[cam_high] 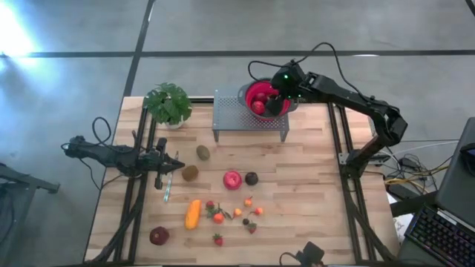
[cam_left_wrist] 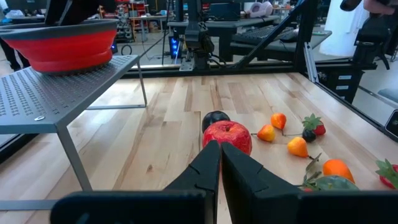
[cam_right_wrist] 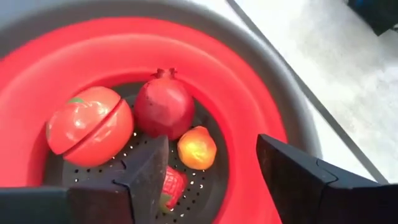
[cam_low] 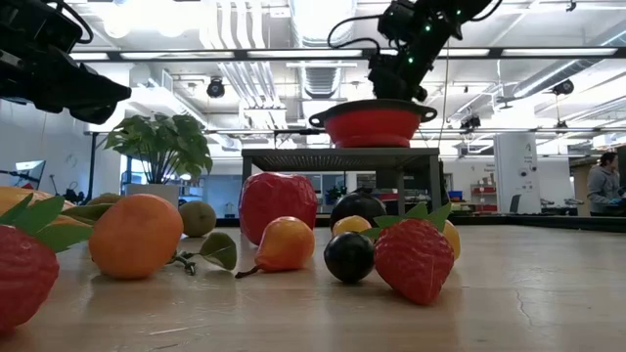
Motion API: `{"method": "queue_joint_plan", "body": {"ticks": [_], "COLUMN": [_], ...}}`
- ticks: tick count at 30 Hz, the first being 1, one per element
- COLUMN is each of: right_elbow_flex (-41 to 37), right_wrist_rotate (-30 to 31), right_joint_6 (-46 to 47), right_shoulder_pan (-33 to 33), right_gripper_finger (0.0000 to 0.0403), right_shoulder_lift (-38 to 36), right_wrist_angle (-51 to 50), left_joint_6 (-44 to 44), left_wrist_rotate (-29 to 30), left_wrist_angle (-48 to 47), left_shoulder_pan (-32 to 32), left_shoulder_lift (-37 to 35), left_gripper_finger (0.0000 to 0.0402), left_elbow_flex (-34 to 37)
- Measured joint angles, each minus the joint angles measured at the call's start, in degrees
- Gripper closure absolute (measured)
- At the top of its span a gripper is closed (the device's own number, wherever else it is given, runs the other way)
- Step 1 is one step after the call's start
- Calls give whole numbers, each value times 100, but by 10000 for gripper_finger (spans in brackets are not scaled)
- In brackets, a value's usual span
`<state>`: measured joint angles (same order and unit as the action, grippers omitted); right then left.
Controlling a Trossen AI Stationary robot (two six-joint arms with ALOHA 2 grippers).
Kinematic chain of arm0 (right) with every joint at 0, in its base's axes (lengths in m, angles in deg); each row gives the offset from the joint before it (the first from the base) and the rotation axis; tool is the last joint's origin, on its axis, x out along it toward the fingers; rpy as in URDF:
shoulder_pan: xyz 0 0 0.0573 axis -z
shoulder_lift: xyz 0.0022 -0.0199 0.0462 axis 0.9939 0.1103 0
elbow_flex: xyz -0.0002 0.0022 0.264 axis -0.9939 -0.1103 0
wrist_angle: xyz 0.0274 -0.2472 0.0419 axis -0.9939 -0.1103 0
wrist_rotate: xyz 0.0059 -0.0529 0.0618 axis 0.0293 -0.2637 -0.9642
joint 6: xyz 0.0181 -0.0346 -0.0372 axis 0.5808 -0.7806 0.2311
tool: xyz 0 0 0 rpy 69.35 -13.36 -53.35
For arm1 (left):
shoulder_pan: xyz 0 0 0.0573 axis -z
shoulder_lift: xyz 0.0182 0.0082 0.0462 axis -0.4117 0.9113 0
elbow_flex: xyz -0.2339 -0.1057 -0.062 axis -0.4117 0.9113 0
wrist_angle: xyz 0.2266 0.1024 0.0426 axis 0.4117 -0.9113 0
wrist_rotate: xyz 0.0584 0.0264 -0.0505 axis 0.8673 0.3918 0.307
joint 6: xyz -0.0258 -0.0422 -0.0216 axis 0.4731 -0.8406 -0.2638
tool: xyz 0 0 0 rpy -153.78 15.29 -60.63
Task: Pick & Place Fruit
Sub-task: Put the peach into the strainer bowl on the shelf
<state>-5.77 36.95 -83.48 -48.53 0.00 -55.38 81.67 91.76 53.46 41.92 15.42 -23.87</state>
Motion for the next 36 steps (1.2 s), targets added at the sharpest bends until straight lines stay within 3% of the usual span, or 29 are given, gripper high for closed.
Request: {"method": "queue_joint_plan", "body": {"ticks": [11,27,36], "right_elbow_flex": [79,79,77], "right_wrist_rotate": [7,-2,-9], "right_joint_6": [-24,-107,-81], "right_shoulder_pan": [-67,-655,-1194], "right_gripper_finger": [145,197,218], "right_shoulder_lift": [-576,-1566,-1741], "right_wrist_angle": [8,9,-186], "left_joint_6": [0,1,0], "left_wrist_rotate": [0,1,0], "left_wrist_angle": [0,0,0], "left_shoulder_pan": [0,1,1], "left_shoulder_lift": [0,1,1], "left_gripper_finger": [380,380,381], "left_elbow_flex": [0,0,0]}}
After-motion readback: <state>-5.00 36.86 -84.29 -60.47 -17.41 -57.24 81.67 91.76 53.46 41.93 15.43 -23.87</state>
